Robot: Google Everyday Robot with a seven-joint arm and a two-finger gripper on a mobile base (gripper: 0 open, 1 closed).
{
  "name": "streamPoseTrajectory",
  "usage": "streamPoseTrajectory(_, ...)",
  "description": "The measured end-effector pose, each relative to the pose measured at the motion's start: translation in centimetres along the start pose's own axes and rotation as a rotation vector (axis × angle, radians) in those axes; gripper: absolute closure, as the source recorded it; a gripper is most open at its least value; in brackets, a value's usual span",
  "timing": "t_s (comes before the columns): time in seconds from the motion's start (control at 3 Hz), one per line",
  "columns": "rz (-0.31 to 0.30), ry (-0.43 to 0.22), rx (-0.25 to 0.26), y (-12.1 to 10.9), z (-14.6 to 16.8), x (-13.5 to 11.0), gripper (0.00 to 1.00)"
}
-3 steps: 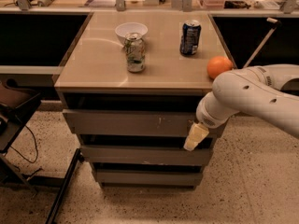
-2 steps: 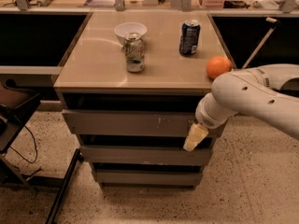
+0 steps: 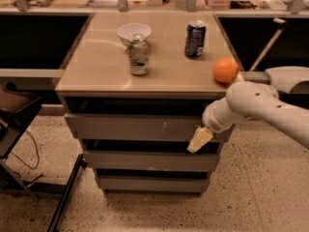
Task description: Open top drawer
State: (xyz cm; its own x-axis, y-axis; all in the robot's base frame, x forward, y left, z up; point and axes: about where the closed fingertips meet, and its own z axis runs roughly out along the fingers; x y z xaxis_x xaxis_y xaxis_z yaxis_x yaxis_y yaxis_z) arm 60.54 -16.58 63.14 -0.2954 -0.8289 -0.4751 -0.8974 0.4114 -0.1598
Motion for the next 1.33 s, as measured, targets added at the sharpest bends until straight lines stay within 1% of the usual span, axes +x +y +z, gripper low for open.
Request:
streamPoseTrajectory(0.33, 0.0, 0.0, 0.0, -0.05, -0.3, -0.17, 0.0)
streamPoseTrajectory(0.67, 0.0, 0.0, 0.0, -0.05, -0.3, -0.17, 0.19)
streamPoseTrajectory(1.33, 0.0, 0.0, 0.0, -0.06, -0.32, -0.17, 0.65)
